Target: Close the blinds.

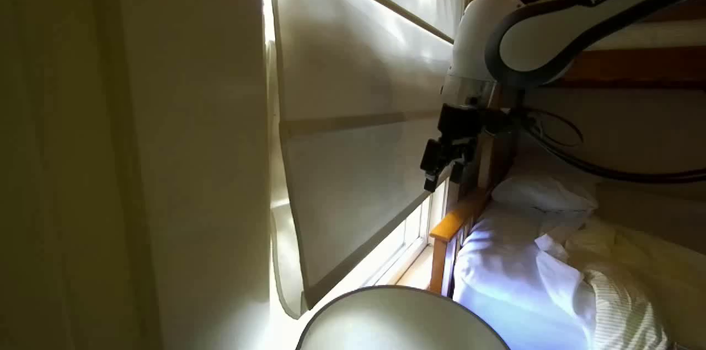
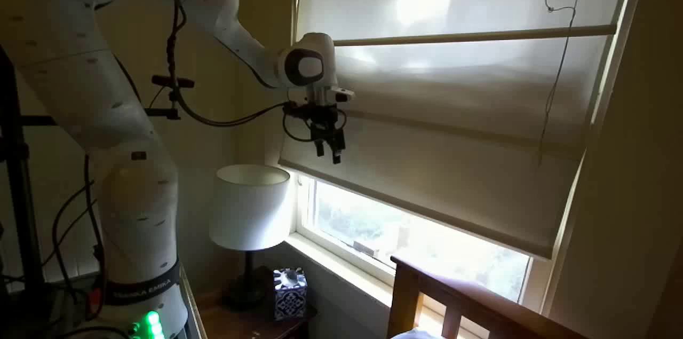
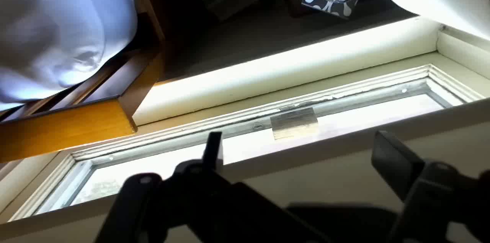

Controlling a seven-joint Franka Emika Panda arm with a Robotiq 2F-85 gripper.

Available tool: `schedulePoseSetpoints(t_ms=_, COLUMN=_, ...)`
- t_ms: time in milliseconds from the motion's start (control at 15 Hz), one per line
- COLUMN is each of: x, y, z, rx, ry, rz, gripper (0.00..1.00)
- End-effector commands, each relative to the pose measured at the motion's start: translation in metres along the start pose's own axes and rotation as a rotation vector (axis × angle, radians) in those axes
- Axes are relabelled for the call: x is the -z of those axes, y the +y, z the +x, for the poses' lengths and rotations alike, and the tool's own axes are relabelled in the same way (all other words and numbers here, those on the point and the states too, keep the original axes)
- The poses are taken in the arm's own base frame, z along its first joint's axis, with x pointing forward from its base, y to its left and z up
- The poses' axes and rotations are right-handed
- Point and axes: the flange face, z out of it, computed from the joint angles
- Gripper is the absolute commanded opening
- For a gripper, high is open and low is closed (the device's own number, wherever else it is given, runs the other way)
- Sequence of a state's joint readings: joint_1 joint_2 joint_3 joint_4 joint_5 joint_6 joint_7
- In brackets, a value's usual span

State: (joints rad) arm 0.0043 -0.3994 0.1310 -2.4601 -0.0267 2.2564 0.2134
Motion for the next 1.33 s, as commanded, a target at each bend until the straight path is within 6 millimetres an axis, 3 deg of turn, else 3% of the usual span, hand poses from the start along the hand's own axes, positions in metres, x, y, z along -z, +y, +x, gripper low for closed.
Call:
schedulePoseSetpoints(t_ms=0, x=0.001, y=0.000, z=0.000, rx=0.000, ry=-0.001, rz=0.000, gripper=1.00)
schedulePoseSetpoints(t_ms=533, x=0.001, y=0.000, z=0.000, rx=0.000, ry=-0.001, rz=0.000, gripper=1.00)
schedulePoseSetpoints(t_ms=733, x=0.019, y=0.024, z=0.010, rx=-0.090, ry=0.094, rz=0.006, gripper=1.00)
schedulePoseSetpoints(t_ms=1267, x=0.079, y=0.114, z=0.021, rx=-0.369, ry=0.408, rz=-0.039, gripper=1.00)
